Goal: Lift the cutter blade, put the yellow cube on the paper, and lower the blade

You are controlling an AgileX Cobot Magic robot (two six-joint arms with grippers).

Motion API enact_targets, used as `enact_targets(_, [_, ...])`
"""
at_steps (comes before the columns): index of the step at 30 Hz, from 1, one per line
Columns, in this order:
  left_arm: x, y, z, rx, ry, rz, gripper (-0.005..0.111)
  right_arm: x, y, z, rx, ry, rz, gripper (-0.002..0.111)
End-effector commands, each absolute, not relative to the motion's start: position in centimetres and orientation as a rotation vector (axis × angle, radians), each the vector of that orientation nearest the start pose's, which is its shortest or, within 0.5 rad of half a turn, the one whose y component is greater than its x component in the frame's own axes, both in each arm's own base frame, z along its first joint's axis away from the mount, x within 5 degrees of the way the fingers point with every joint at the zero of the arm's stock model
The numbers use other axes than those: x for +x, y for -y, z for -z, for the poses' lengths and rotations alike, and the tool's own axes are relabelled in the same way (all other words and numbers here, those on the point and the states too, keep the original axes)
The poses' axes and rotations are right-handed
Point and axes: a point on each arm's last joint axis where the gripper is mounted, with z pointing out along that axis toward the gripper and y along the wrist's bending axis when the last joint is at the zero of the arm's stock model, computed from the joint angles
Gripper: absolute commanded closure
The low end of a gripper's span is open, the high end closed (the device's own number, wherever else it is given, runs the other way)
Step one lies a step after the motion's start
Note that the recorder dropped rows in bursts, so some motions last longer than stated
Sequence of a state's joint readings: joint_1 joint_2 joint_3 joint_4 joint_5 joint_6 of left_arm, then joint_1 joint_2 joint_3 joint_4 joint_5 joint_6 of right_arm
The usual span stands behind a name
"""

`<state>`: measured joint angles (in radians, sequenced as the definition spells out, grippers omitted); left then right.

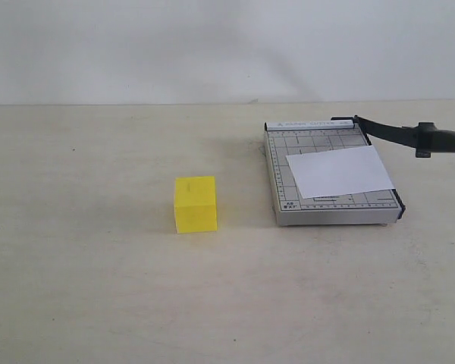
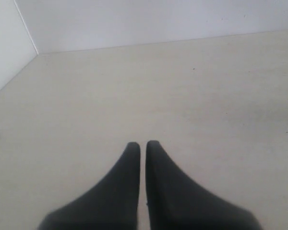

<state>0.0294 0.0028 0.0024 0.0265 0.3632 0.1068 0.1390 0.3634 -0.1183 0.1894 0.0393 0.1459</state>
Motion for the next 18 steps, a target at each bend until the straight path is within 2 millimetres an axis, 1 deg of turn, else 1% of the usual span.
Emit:
enact_targets(1, [5.3, -0.2, -18.1, 0.08, -1.838, -0.115, 0.102, 8.9, -1.3, -22.4, 0.171, -1.761, -0.351, 0.108])
enact_targets(9, [5.3, -0.2, -18.1, 0.08, -1.838, -0.115, 0.102, 8.9, -1.3, -22.4, 0.173, -1.761, -0.353, 0.108])
enact_targets(12, [5.3, -0.2, -18.1, 0.08, -1.838, -0.115, 0.102, 8.8, -1.3, -22.0, 0.174, -1.771, -0.351, 0.108])
enact_targets(15, [5.3, -0.2, -18.1, 0.08, -1.838, -0.115, 0.102, 8.5, -1.2, -20.7, 0.158, -1.794, -0.332, 0.108])
enact_targets(18, [5.3, -0.2, -18.1, 0.08, -1.838, -0.115, 0.102, 7.8, -1.1, -19.6, 0.158, -1.771, -0.333, 0.108])
